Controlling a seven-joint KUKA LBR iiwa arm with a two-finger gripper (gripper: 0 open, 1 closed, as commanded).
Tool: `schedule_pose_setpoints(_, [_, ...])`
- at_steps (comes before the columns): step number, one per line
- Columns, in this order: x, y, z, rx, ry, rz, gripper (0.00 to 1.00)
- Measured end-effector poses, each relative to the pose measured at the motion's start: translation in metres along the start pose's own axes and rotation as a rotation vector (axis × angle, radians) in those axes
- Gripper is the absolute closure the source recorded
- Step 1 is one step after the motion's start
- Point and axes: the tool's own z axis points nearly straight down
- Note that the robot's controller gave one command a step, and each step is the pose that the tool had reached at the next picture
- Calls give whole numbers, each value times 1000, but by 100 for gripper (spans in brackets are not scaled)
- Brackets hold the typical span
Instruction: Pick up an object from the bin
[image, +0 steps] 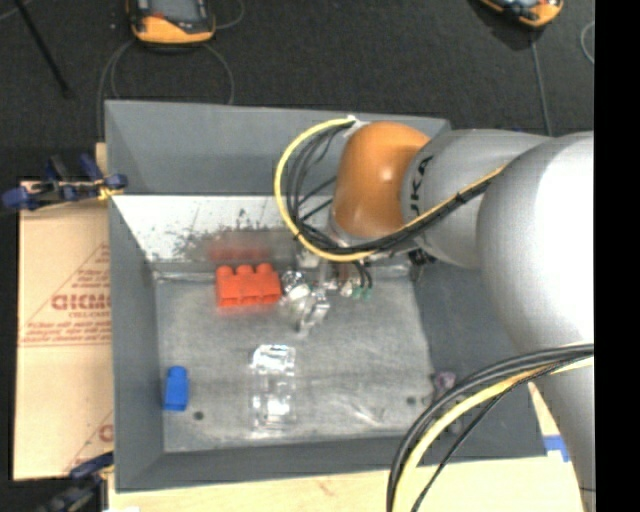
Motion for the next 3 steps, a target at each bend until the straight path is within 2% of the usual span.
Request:
schedule_pose_setpoints(1, [-2,-12,2,-5,11,142,0])
schedule_pose_setpoints(2, [-3,-12,0,-5,13,141,100])
schedule_pose_setpoints(3, [-7,-12,-38,-1,8,136,100])
